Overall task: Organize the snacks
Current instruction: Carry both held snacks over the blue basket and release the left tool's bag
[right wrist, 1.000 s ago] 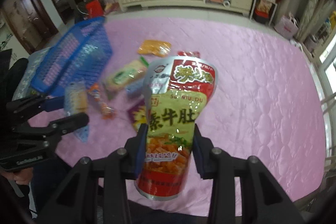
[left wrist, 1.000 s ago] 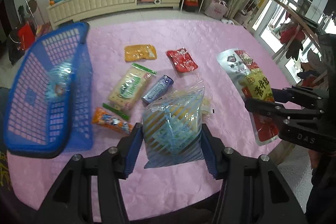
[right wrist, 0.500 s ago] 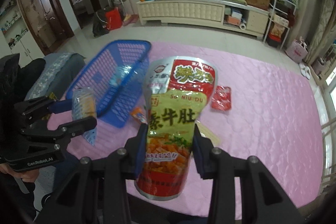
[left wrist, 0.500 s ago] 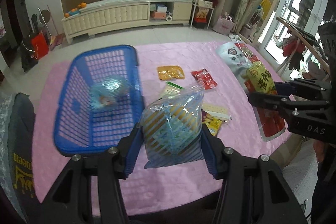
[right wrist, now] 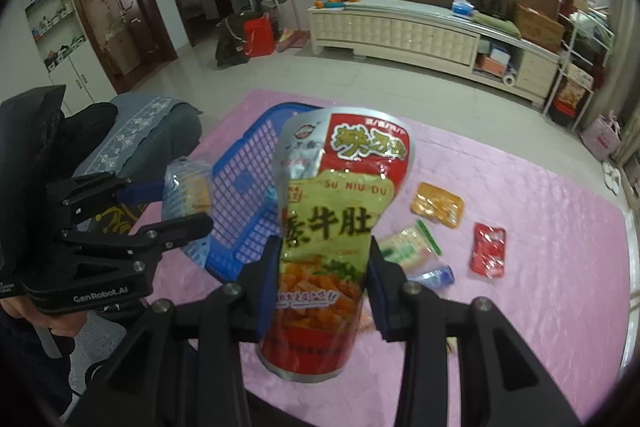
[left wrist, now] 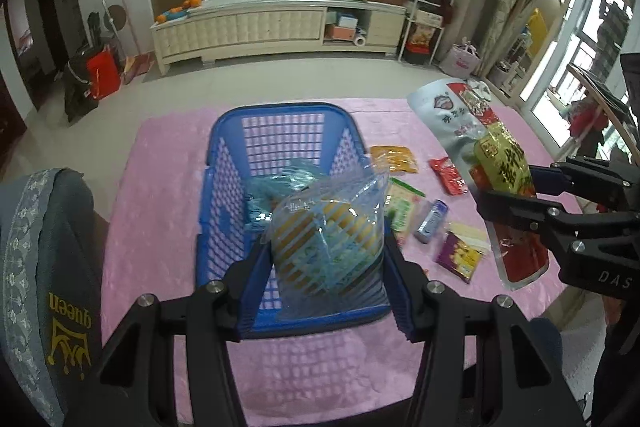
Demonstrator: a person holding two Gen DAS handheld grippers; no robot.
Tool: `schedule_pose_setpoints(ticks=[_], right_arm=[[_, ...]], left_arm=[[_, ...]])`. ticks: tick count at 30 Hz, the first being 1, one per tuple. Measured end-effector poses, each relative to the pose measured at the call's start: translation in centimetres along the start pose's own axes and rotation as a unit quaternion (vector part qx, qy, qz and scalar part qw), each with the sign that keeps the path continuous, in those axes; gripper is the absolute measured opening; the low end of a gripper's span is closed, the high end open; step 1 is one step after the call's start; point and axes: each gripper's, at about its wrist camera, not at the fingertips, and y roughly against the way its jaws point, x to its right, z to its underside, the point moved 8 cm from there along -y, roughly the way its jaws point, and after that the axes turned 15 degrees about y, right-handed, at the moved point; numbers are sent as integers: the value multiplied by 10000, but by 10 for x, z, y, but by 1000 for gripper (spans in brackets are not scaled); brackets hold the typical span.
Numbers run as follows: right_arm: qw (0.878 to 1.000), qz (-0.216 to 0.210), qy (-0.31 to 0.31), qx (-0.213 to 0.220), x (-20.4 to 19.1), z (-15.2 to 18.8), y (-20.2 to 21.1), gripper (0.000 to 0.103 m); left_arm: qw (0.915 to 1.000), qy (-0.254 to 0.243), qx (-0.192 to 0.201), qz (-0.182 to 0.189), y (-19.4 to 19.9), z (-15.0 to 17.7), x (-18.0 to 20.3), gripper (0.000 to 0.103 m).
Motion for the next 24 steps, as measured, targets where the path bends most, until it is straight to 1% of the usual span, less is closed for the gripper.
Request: schedule_pose_setpoints(ticks=[6, 11, 15, 17, 21, 23, 24], right_arm=[[9998, -172, 71, -120, -5, -14, -33, 44], [9993, -273, 95, -235, -3, -18, -56, 44], [9994, -197, 72, -269, 6, -21, -67, 44], [9993, -234, 18, -289, 11, -20, -72, 44], [9994, -167, -33, -310, 20, -19, -77, 44], [9994, -109, -55, -311, 24, -17, -77, 44], [9994, -129, -93, -320, 26, -14, -77, 44]], left_arm=[[9998, 115, -154, -37, -23, -9, -17, 51], [9994, 109, -338, -31, -49, -10, -15, 51], [9985, 96, -540, -48, -74, -9, -10, 51], [9980, 73, -628, -13, -84, -8, -5, 51], [9978, 53, -660, 1, -96, -10, -1, 52], [9976, 29, -690, 3, -102, -11, -2, 58], [9976, 38, -696, 15, -104, -12, -2, 64]])
